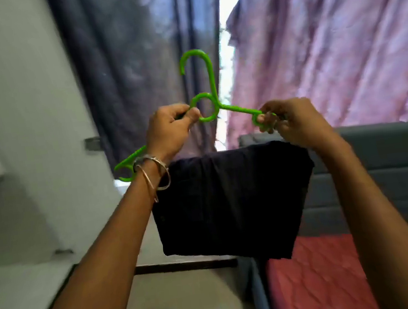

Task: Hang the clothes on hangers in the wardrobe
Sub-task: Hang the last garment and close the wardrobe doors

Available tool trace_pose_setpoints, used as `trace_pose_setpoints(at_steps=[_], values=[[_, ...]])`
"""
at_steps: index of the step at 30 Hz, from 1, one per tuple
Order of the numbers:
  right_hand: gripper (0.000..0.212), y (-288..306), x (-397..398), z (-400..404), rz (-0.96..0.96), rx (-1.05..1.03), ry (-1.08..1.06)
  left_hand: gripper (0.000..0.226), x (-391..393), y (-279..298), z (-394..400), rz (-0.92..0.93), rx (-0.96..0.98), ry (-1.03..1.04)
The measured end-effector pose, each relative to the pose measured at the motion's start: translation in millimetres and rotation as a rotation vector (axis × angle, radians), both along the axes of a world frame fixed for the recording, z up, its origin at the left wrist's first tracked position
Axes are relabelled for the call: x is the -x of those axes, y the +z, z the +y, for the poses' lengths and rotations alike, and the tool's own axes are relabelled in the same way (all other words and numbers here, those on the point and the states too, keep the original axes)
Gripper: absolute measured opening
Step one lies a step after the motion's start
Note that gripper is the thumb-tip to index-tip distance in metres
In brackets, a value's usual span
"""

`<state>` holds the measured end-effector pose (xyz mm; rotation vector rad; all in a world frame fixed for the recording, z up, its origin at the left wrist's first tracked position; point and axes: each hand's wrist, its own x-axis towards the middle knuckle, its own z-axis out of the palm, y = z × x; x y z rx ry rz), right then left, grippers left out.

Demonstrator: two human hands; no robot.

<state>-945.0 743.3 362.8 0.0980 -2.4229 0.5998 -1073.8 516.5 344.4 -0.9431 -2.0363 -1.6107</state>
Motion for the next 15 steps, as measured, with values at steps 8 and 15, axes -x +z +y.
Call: trace_pose_setpoints(at_steps=[8, 15], values=[[0.034, 18, 136, -219, -0.034, -0.261, 0.219, 0.021, 47, 42, -262, -0.002, -0.024, 0.439], [0.064, 33, 204, -392, 0.093, -0.212, 0.486, 0.019, 48, 80, -454, 0.023, -0.051, 0.738]])
